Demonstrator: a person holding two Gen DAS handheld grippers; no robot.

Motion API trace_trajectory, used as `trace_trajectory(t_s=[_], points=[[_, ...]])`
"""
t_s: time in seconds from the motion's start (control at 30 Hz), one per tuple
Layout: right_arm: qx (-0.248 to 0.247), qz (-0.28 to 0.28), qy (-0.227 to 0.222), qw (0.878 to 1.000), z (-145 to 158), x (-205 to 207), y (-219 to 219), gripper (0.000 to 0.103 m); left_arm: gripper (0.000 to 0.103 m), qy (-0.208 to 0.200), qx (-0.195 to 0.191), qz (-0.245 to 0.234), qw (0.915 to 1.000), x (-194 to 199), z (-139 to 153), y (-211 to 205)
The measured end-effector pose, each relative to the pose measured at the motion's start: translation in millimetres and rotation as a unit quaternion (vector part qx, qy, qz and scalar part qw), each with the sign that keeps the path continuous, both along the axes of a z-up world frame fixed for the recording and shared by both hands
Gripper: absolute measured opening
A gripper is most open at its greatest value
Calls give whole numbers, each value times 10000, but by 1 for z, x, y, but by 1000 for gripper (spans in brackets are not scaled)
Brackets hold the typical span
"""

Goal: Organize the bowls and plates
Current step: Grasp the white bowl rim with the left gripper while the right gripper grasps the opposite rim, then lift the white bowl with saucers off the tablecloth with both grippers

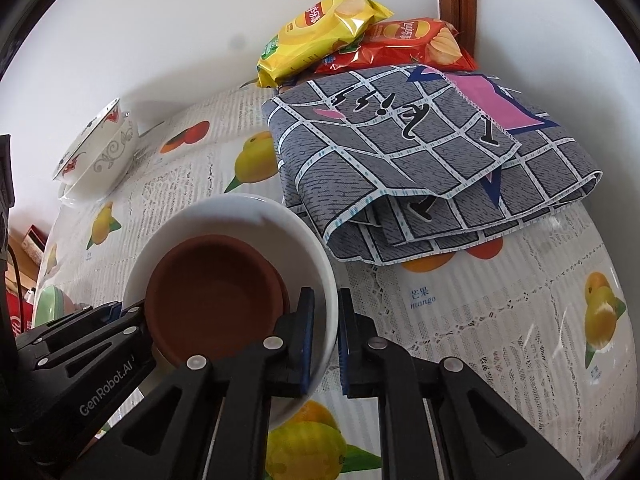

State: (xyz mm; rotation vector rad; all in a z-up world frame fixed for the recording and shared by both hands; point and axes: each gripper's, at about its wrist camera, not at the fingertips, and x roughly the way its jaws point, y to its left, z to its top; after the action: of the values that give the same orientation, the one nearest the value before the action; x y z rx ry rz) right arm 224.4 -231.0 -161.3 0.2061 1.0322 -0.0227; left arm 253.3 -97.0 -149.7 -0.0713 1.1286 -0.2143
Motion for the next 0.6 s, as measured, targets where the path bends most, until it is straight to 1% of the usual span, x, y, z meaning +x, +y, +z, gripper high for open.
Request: trace_trajectory(t_s=[0.2, 0.37, 0.6], points=[[59, 5, 48, 10000, 3, -10, -1, 11, 10, 108, -135, 30, 9998, -11, 0, 4], [59, 4, 27, 10000, 6, -21, 1, 10, 10, 103, -134, 38, 9998, -22, 3, 7], [96, 6, -139, 9999, 23, -34, 6, 11, 10, -87, -125, 67, 9999, -36, 22, 14]])
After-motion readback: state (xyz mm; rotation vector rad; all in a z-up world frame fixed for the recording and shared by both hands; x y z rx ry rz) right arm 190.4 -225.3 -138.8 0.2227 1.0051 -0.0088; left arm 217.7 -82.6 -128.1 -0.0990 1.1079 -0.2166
